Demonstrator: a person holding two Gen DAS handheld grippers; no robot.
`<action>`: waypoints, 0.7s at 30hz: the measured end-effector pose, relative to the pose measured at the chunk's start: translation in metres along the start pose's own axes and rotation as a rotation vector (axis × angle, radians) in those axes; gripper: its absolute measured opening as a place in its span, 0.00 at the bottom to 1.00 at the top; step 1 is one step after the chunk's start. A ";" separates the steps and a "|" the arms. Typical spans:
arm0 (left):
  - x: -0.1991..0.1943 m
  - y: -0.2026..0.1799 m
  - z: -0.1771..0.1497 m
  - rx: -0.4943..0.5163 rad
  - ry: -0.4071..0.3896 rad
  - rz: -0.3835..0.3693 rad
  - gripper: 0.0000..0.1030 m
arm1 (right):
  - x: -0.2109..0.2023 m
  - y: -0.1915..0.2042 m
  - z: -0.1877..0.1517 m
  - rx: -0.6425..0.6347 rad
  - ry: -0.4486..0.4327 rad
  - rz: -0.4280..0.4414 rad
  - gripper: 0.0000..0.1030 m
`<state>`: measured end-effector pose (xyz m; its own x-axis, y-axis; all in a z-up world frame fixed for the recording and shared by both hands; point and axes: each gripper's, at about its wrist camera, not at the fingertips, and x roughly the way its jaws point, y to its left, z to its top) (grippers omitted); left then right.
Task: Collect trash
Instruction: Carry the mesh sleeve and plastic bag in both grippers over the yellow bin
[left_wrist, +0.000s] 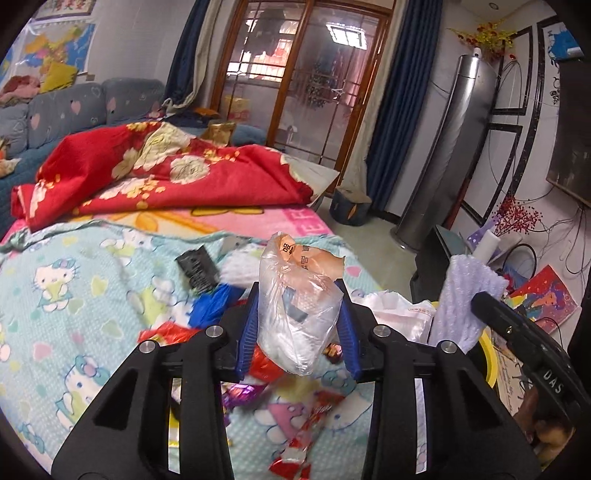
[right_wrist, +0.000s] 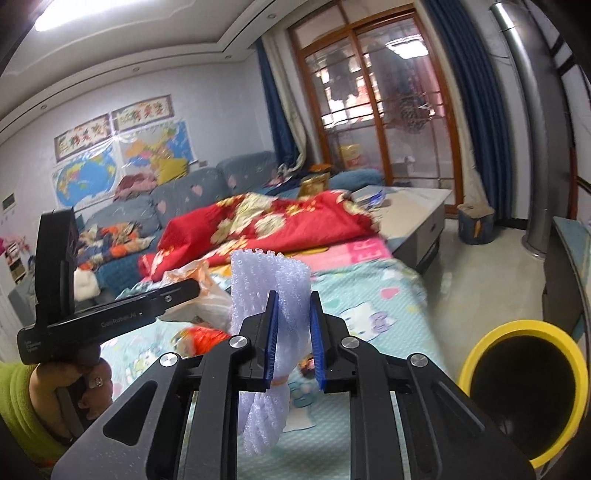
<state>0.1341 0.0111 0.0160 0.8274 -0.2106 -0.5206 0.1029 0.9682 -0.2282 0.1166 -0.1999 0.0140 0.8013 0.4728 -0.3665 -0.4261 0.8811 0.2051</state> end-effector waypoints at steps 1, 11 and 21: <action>0.001 -0.003 0.001 0.005 -0.003 -0.003 0.29 | -0.002 -0.007 0.002 0.010 -0.011 -0.018 0.15; 0.020 -0.040 0.002 0.071 0.000 -0.039 0.29 | -0.025 -0.067 0.011 0.090 -0.083 -0.171 0.15; 0.038 -0.079 -0.011 0.154 0.020 -0.054 0.29 | -0.051 -0.124 0.013 0.152 -0.155 -0.350 0.15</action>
<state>0.1518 -0.0746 0.0053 0.8074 -0.2637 -0.5279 0.2310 0.9644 -0.1284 0.1340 -0.3338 0.0186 0.9455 0.1275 -0.2995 -0.0586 0.9718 0.2286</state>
